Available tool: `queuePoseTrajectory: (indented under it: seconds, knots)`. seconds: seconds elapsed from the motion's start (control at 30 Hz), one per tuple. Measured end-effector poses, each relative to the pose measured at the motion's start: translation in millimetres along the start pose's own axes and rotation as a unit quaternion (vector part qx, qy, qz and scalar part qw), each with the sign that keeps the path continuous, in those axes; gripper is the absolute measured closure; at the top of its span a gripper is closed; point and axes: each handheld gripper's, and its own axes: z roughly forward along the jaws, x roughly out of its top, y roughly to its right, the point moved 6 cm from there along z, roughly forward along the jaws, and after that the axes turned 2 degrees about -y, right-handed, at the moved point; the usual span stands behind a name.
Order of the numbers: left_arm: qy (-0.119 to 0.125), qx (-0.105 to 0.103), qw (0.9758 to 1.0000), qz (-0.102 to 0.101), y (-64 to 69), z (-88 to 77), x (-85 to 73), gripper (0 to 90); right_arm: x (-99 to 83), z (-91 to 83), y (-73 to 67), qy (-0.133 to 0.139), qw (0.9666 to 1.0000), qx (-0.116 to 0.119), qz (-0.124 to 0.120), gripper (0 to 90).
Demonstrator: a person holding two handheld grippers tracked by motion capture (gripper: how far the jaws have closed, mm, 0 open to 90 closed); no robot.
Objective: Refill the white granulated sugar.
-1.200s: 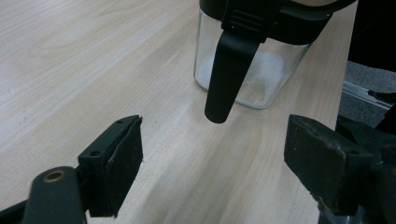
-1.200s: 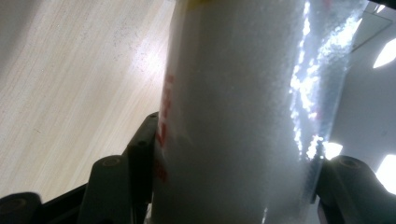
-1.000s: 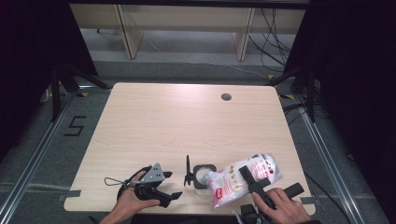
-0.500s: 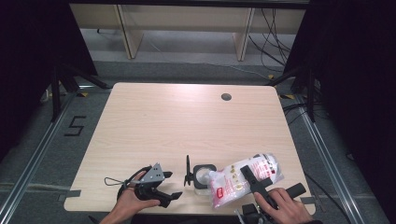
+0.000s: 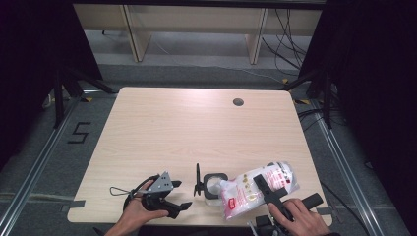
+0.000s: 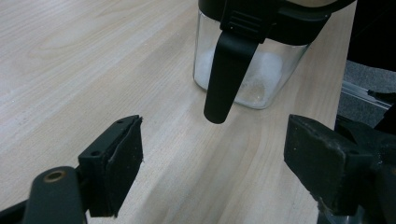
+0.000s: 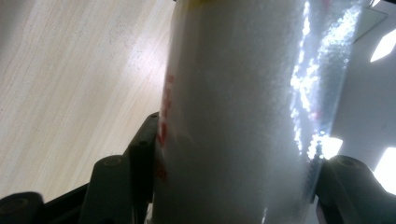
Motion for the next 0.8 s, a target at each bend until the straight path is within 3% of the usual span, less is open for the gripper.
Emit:
queuePoseTrajectory:
  seconds: [0.2,0.23,0.27,0.4,0.43,0.5,0.57,0.6,0.73,0.77,0.8]
  knots:
    - [0.0,0.0,1.0,-0.001,0.1,0.0,0.0,19.3,0.4,0.0,0.0,0.003,1.0,0.0,-0.003,43.6]
    - [0.0,0.0,1.0,0.0,0.2,0.0,0.0,19.3,1.4,0.9,-0.6,0.008,0.9999,-0.011,0.007,43.6]
    - [0.0,0.0,1.0,0.0,0.2,0.0,0.0,19.3,0.4,-0.7,-0.6,-0.002,1.0,0.005,0.002,43.7]
    - [0.0,0.0,1.0,-0.001,0.1,0.1,-0.1,19.3,0.5,0.0,-0.5,0.002,1.0,0.001,-0.002,43.7]
    - [-0.012,0.003,0.9999,0.012,-2.2,-1.3,-1.2,19.3,0.9,0.4,-1.0,0.004,1.0,0.001,0.0,43.7]
    - [0.0,0.0,1.0,-0.001,0.2,0.1,0.0,19.3,0.9,-0.1,-2.7,-0.001,0.9999,0.006,0.009,43.8]
    - [0.0,0.0,1.0,-0.001,0.1,0.1,-0.1,19.3,1.2,0.5,-2.8,0.001,1.0,0.005,0.007,43.9]
    - [-0.011,0.003,0.9999,0.011,-2.2,-1.2,-1.2,19.3,1.3,0.7,-2.8,0.001,1.0,0.004,0.005,43.9]
    - [-0.014,0.003,0.9998,0.016,-2.9,-1.7,-1.6,19.3,1.3,1.1,-3.4,-0.001,1.0,0.008,0.0,44.0]
    - [-0.014,0.003,0.9998,0.015,-2.9,-1.7,-1.5,19.3,1.6,1.4,-3.5,0.001,1.0,0.007,0.0,44.1]
    - [0.001,-0.001,1.0,-0.002,0.0,0.1,-0.1,19.3,1.6,1.3,-4.3,-0.001,1.0,0.008,0.003,44.1]
